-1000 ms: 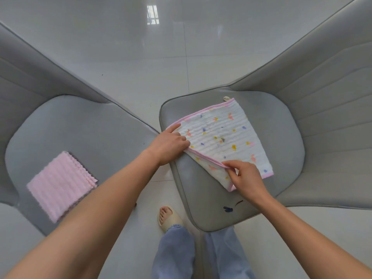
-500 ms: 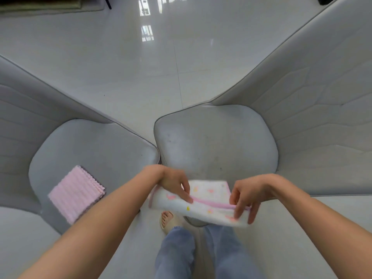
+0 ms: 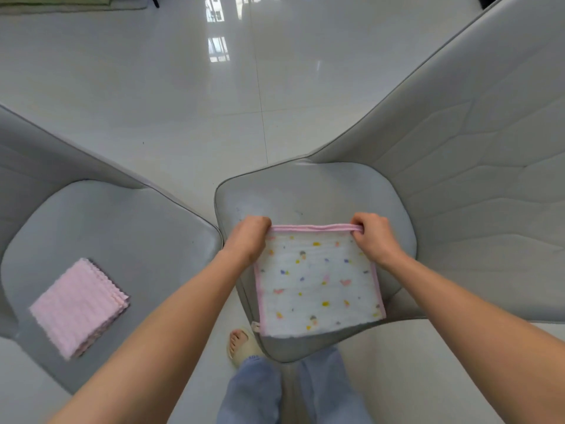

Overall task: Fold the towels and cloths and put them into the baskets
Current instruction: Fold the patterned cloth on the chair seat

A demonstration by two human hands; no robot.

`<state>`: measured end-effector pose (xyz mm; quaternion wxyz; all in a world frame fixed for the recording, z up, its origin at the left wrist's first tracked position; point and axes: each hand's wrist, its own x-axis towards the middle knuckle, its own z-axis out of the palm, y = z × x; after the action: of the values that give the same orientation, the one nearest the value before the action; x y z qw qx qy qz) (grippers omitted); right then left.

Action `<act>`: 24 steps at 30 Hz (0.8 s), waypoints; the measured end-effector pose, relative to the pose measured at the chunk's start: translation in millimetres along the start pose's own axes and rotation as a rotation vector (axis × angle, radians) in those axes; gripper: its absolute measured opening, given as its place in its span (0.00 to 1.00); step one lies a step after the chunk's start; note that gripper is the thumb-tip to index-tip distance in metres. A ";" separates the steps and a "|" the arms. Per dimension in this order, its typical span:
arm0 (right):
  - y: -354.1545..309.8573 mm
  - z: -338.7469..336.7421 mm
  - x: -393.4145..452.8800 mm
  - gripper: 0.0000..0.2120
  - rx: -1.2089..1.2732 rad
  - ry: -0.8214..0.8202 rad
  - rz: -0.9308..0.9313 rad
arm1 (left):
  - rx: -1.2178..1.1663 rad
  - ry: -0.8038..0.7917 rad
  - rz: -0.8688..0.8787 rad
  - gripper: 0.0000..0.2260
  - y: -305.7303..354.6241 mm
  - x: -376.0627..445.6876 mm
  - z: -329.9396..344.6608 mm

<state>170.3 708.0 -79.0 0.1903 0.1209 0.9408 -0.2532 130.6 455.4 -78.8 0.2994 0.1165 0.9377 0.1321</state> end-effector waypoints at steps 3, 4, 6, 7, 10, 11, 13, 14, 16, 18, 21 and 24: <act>1.5 -1.6 12.4 0.04 0.052 0.114 -0.058 | -0.132 0.151 -0.012 0.09 -2.2 11.0 -2.1; 0.0 -3.2 14.8 0.03 0.064 0.143 -0.082 | -0.141 0.208 -0.002 0.08 -2.2 12.3 -5.0; -2.9 -6.2 15.4 0.02 0.059 0.171 -0.145 | -0.136 0.318 0.032 0.07 -2.5 11.6 -10.8; -3.6 -7.6 14.1 0.05 0.034 0.165 -0.179 | -0.125 0.356 0.054 0.06 -3.4 9.5 -12.4; 1.3 -5.9 1.1 0.11 -0.234 0.143 -0.298 | -0.015 0.388 0.146 0.04 -5.2 -7.2 -7.5; 4.6 -3.8 -5.4 0.11 -0.349 0.146 -0.361 | 0.036 0.385 0.197 0.03 -5.6 -15.3 -1.9; 11.3 1.5 -18.0 0.15 -0.485 0.090 -0.443 | 0.127 0.357 0.307 0.08 -6.9 -31.6 14.2; 16.9 4.8 -21.9 0.16 -0.527 0.072 -0.475 | 0.172 0.330 0.353 0.11 -8.1 -38.7 22.4; 29.1 11.3 -27.5 0.16 -0.596 0.029 -0.527 | 0.240 0.270 0.399 0.13 -10.2 -47.8 40.1; 41.9 15.7 -31.8 0.16 -0.645 -0.002 -0.561 | 0.254 0.216 0.398 0.12 -11.3 -51.7 55.7; 58.6 22.6 -39.3 0.22 -0.651 -0.032 -0.564 | 0.264 0.183 0.394 0.08 -10.2 -55.8 72.2; 68.7 25.7 -47.8 0.18 -0.632 -0.008 -0.624 | 0.270 0.173 0.425 0.08 -5.2 -60.8 76.9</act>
<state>243.1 746.1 -109.0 0.1360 -0.2341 0.9626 0.0011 223.7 446.1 -108.6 0.1656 0.3381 0.9234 0.0751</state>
